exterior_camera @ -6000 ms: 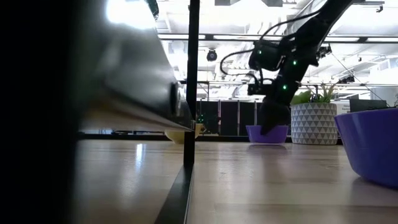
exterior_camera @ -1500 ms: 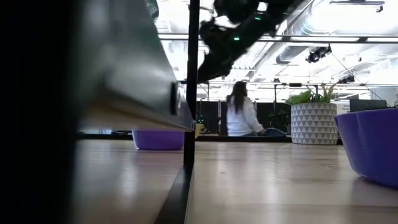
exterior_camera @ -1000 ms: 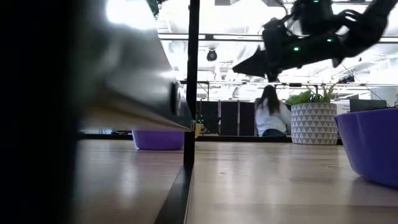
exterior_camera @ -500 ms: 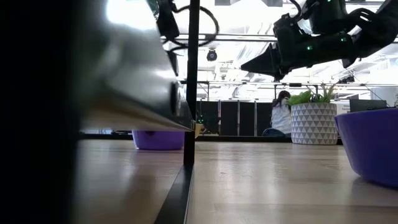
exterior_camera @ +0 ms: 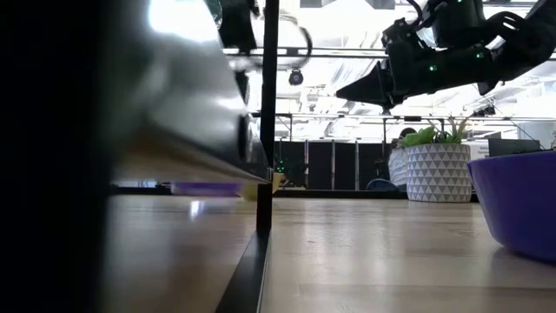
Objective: Pick & Place Mini bowls
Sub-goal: Stack the top violet bowl on top of the other violet bowl on the shelf
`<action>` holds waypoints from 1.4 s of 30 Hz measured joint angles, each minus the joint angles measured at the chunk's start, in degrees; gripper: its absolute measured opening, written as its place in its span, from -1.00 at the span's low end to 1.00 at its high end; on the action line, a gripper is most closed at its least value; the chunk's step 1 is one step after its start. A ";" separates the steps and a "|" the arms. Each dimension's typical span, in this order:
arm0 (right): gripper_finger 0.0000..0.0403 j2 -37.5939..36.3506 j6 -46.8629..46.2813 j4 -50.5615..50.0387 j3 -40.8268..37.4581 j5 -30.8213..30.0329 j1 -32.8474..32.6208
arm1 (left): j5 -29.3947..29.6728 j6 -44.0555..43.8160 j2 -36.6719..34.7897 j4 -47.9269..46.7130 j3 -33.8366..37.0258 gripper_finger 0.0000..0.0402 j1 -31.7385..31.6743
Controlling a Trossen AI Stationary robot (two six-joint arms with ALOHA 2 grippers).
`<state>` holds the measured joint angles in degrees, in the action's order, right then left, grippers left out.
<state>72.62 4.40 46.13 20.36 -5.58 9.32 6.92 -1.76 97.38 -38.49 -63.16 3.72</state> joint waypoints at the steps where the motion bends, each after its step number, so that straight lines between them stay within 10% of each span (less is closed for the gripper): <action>1: -1.00 0.00 0.13 0.00 0.00 0.00 0.00 | 0.47 0.00 -0.44 -1.70 -1.45 -0.93 0.05; 15: -1.00 0.00 0.68 -0.85 0.00 0.00 0.00 | -1.51 -13.15 -10.41 -21.94 -10.01 -0.99 5.87; 27: -1.00 0.00 2.06 -0.85 0.00 -0.02 0.02 | -8.55 -46.82 -18.25 -38.72 -10.11 -0.99 29.01; 42: -1.00 0.00 2.06 -1.31 0.02 -0.40 0.07 | -6.17 -81.75 -18.29 -29.50 -10.11 -1.00 57.47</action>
<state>72.62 6.46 44.82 20.38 -5.98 9.39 0.75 -83.51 79.09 -67.99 -73.28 61.19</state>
